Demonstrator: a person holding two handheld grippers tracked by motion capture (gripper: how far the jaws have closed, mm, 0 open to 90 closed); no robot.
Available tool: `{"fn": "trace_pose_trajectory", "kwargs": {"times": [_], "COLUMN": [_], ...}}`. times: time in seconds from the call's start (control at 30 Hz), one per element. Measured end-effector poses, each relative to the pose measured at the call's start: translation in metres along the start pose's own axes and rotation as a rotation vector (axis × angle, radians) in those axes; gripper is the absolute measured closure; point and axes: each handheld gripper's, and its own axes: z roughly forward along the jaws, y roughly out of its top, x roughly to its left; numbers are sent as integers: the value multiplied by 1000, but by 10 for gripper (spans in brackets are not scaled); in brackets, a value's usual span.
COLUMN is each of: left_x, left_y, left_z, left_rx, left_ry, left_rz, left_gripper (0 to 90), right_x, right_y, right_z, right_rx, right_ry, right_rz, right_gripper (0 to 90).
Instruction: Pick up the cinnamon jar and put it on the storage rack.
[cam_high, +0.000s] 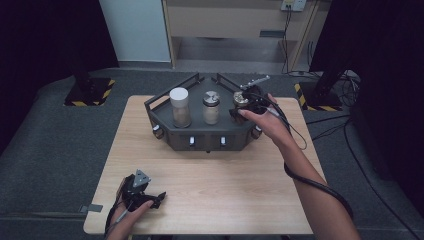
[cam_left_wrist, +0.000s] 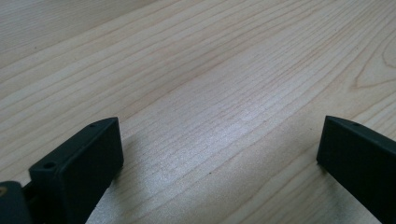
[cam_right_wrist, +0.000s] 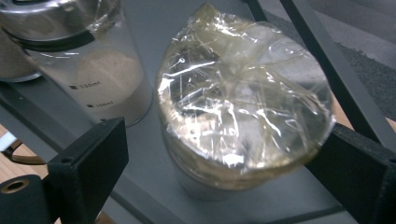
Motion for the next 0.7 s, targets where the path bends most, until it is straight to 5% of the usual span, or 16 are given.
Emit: {"fn": "trace_pose_trajectory", "kwargs": {"times": [0.7], "left_x": [0], "left_y": [0], "left_z": [0], "left_rx": [0], "left_ry": [0], "left_rz": [0], "left_gripper": [0], "right_x": [8], "right_y": [-24], "right_z": [-31], "right_rx": [-53], "right_ry": [-9], "right_rz": [-32], "right_gripper": [46]}}
